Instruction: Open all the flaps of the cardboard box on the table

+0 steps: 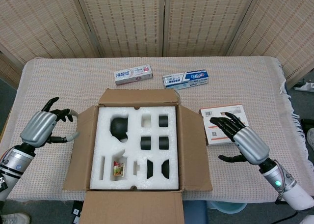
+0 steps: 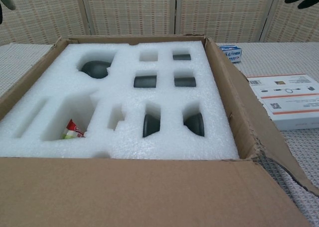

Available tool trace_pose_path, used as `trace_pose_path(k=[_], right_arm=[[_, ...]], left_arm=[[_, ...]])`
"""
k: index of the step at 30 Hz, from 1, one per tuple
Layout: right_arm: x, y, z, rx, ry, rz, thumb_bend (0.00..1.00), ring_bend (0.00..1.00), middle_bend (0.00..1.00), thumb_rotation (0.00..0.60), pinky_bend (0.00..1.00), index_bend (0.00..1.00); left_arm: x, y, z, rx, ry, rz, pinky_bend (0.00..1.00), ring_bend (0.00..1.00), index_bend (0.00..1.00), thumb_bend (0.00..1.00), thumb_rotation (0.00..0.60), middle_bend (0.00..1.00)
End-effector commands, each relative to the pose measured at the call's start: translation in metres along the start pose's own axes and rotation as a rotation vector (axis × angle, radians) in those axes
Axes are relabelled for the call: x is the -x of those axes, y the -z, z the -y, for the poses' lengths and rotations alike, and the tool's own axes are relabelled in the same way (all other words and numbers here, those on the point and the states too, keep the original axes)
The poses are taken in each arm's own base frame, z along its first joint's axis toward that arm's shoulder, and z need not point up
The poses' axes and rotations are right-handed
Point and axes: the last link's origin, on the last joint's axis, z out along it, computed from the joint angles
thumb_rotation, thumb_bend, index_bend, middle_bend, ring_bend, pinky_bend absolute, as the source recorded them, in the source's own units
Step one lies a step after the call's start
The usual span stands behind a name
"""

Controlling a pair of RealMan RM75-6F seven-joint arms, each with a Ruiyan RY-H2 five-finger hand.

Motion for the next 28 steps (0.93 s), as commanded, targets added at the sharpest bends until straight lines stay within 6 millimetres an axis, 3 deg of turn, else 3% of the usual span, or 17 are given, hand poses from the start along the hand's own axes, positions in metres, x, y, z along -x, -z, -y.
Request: trace_pose_path(k=[1,7,17,28], right_arm=[[-0.004,0.022,-0.024,0.138,0.078,-0.041,0.11,0.09,0.08,0.6,0.01,0.0],[-0.005,0.053,-0.047,0.301,0.12,-0.08,0.11,0.07,0.04,0.6,0.0,0.0],[0.004,0.098,-0.069,0.459,0.051,-0.119,0.11,0.07,0.03,0.6,0.0,0.0],[0.014,0.125,-0.069,0.503,0.003,-0.126,0.11,0.09,0.03,0.6,0.0,0.0]], left_arm=[[0.004,0.004,0.019,-0.074,-0.006,-0.028,0.0,0.41,0.28,0.21,0.221,0.41],[0.009,0.02,0.046,-0.196,-0.004,-0.097,0.0,0.36,0.25,0.21,0.361,0.35],[0.029,0.063,0.062,-0.318,-0.072,-0.169,0.0,0.35,0.24,0.21,0.367,0.35],[0.062,0.113,0.051,-0.371,-0.027,-0.188,0.0,0.35,0.24,0.21,0.37,0.35]])
